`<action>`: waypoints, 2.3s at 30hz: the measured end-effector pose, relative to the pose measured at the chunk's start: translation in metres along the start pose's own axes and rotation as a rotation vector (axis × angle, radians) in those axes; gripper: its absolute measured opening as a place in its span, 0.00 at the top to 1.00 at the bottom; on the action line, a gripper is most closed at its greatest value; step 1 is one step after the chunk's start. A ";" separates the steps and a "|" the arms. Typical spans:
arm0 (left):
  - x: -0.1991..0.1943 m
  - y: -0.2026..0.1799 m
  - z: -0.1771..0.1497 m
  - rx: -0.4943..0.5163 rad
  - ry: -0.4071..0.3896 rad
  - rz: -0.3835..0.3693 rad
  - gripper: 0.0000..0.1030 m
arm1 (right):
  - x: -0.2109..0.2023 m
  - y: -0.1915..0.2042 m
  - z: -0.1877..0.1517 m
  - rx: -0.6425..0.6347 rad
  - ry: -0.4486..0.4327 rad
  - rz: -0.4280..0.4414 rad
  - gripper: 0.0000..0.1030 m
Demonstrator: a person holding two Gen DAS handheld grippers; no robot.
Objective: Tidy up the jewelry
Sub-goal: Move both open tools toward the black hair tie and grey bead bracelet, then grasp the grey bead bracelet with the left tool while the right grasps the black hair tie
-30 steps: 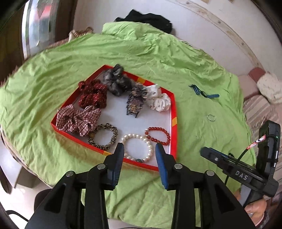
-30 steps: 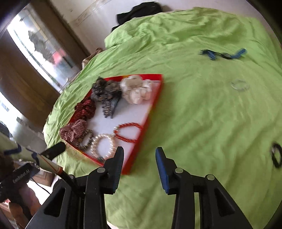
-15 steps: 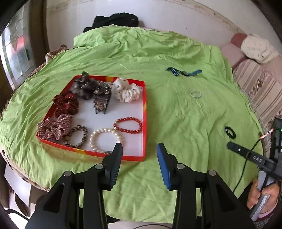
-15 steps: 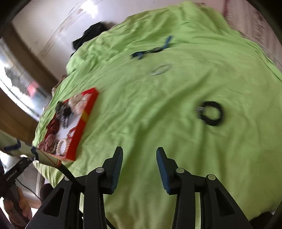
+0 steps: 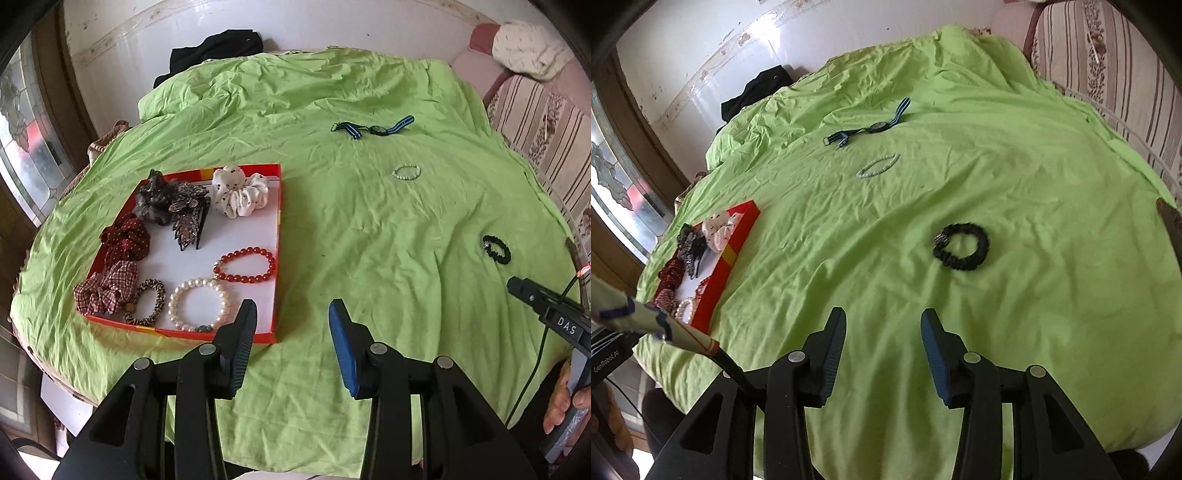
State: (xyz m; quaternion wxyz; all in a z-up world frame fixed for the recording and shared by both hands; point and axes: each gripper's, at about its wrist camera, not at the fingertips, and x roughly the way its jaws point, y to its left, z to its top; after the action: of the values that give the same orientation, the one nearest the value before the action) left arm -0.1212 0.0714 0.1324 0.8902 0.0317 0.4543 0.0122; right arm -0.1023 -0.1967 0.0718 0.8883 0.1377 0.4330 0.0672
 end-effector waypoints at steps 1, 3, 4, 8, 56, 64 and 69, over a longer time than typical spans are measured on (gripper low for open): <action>0.002 -0.003 0.001 0.007 0.003 0.007 0.62 | -0.001 -0.002 0.001 0.001 -0.005 -0.005 0.55; 0.004 -0.008 0.003 0.015 0.008 0.010 0.62 | -0.002 -0.008 0.002 0.005 -0.016 -0.016 0.54; 0.006 -0.011 0.005 0.019 0.011 0.011 0.62 | -0.003 -0.010 0.003 0.007 -0.020 -0.021 0.54; 0.012 -0.022 0.010 0.044 0.019 0.012 0.62 | -0.004 -0.024 0.005 0.030 -0.030 -0.042 0.52; 0.280 -0.173 0.208 0.122 0.149 -0.295 0.67 | 0.065 -0.098 0.050 0.102 -0.022 -0.082 0.42; 0.258 -0.202 0.192 0.225 0.129 -0.271 0.95 | 0.078 -0.075 0.047 -0.021 -0.009 -0.106 0.56; 0.229 -0.197 0.183 0.215 0.123 -0.303 0.95 | 0.079 -0.071 0.047 -0.051 -0.013 -0.103 0.89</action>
State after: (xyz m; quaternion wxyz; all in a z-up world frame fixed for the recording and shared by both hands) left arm 0.1598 -0.1217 0.0408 0.8440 0.0573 0.5060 -0.1685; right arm -0.0163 -0.2539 0.0189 0.8965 0.0931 0.4319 0.0316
